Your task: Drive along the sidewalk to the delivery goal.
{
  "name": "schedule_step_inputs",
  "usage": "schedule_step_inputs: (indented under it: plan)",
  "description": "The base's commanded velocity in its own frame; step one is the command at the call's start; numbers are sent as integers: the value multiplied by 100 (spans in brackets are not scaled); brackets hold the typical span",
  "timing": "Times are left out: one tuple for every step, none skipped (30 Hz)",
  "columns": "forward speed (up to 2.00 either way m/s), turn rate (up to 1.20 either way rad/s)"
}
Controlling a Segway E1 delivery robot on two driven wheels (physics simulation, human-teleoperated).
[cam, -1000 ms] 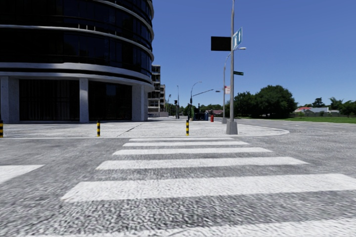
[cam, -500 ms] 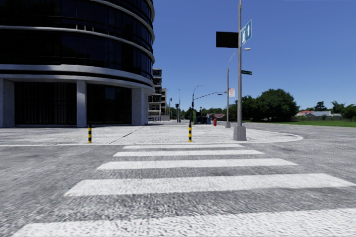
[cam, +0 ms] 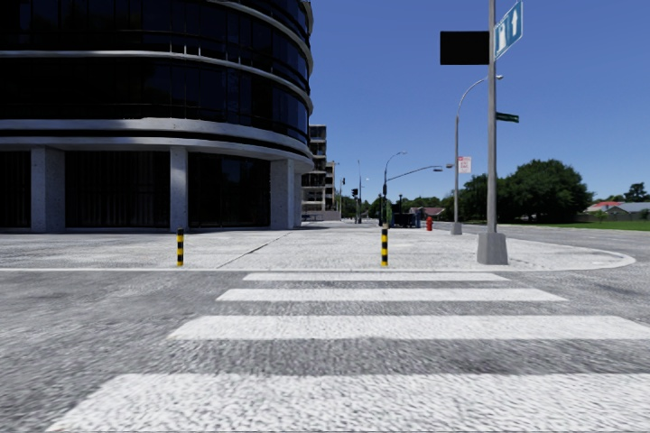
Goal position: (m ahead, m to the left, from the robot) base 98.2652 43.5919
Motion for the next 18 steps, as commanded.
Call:
schedule_step_inputs:
  plan:
    - [159,34]
    - [159,34]
    - [162,20]
    - [200,0]
    - [200,0]
    - [200,0]
    - [200,0]
    - [200,0]
    - [200,0]
    - [200,0]
    - [200,0]
    - [200,0]
    - [200,0]
    - [200,0]
    - [200,0]
    - [200,0]
    - [200,0]
    - [200,0]
